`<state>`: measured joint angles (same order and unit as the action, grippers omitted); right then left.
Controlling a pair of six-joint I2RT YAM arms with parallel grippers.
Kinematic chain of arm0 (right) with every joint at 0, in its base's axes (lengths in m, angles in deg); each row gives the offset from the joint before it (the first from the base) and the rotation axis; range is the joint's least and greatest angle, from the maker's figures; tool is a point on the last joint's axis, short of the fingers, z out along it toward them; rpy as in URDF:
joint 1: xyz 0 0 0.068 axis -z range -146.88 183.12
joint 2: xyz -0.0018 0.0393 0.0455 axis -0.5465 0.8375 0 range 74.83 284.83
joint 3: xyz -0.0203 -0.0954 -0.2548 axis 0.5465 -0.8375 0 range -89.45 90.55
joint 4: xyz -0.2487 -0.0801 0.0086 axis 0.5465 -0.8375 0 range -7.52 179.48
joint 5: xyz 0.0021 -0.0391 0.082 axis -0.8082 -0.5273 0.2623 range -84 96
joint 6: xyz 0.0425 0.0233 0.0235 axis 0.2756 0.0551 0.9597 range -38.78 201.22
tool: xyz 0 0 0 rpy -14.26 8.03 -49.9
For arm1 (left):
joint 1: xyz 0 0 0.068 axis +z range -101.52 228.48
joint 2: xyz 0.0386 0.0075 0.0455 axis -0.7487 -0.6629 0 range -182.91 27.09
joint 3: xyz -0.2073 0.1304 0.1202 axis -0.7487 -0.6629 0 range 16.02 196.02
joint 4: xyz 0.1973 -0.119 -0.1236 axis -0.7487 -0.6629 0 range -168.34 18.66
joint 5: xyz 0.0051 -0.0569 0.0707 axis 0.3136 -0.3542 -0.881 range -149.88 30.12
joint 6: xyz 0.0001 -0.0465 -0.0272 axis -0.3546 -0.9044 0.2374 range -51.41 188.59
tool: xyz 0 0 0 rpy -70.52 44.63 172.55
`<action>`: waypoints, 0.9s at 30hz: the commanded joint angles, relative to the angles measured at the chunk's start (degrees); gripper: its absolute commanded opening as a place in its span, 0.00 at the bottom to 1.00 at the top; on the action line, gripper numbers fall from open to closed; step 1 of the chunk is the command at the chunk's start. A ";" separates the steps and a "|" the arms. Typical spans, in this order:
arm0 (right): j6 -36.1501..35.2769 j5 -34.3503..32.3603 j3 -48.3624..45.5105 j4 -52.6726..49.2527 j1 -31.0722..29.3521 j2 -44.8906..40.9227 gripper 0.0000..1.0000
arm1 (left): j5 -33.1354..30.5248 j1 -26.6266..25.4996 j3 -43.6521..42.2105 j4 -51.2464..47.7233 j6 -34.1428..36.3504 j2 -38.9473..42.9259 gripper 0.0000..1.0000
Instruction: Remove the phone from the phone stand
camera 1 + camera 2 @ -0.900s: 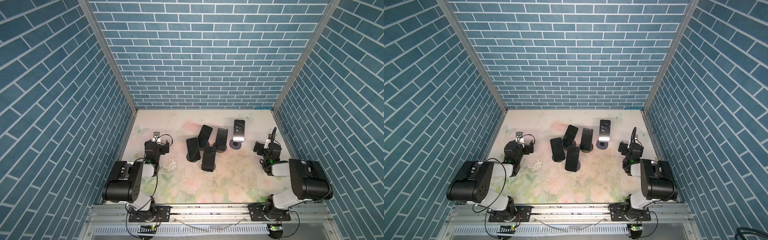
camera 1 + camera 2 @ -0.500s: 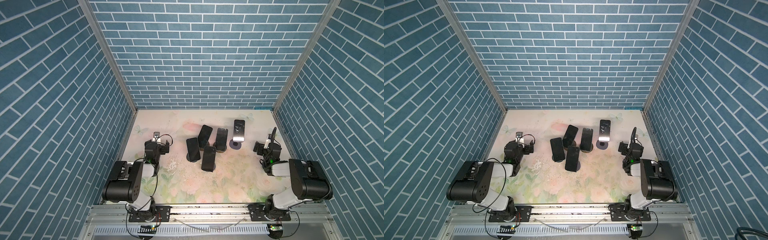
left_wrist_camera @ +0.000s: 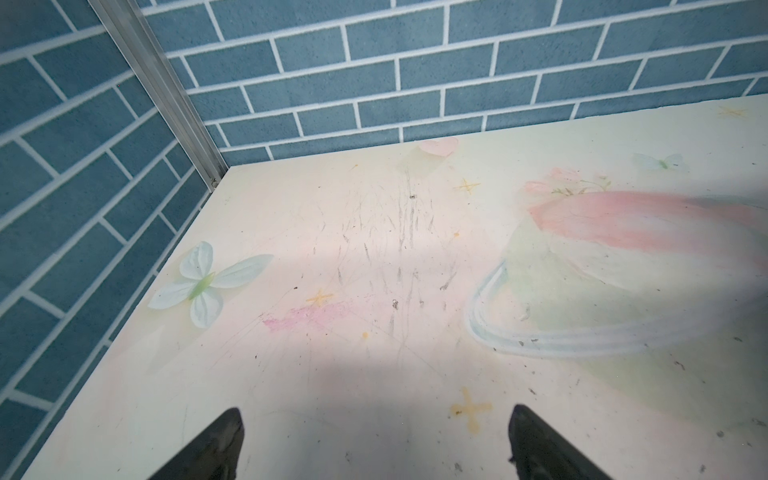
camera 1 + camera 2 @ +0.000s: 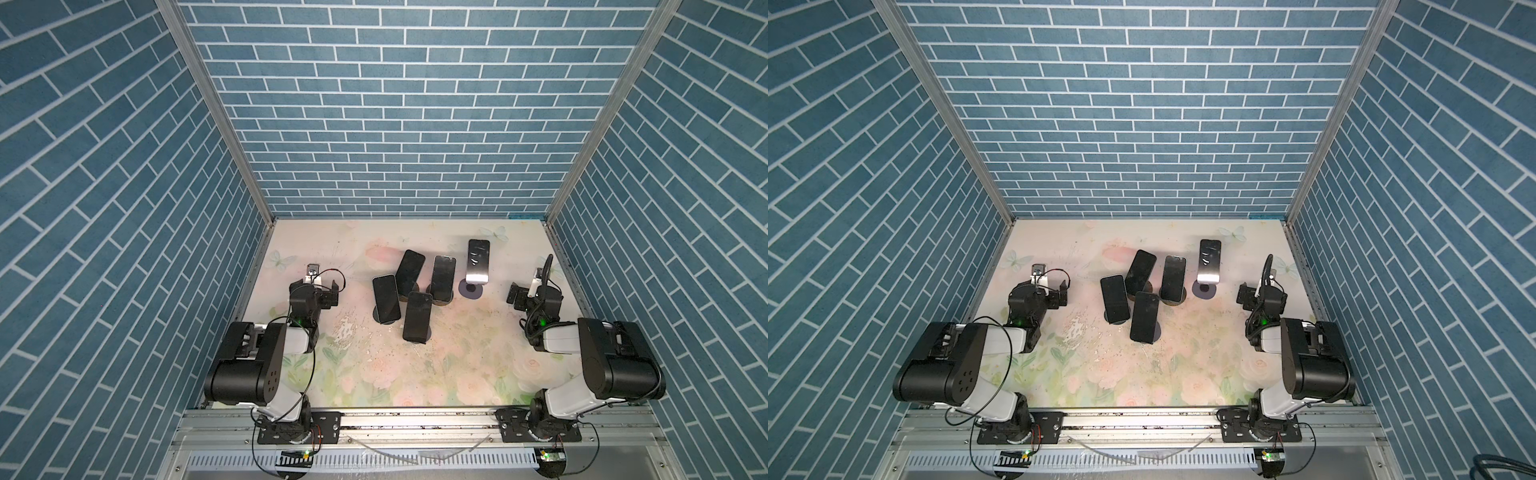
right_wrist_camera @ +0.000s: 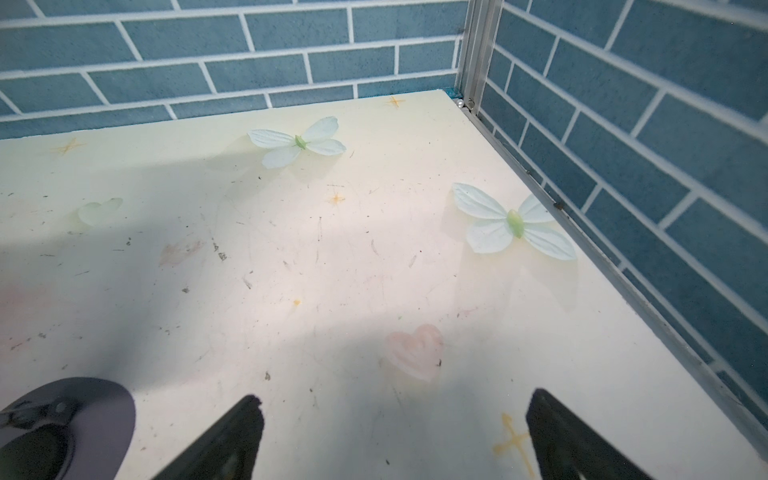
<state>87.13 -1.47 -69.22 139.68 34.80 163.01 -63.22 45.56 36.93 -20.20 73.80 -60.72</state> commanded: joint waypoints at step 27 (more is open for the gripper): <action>7.63 -5.74 13.23 -37.41 -0.94 -19.82 0.99 | -6.62 -0.25 10.65 -31.93 -9.53 15.28 1.00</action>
<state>89.99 -4.24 -60.76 115.59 34.34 145.92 -67.72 45.61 44.51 -40.05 69.52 -47.87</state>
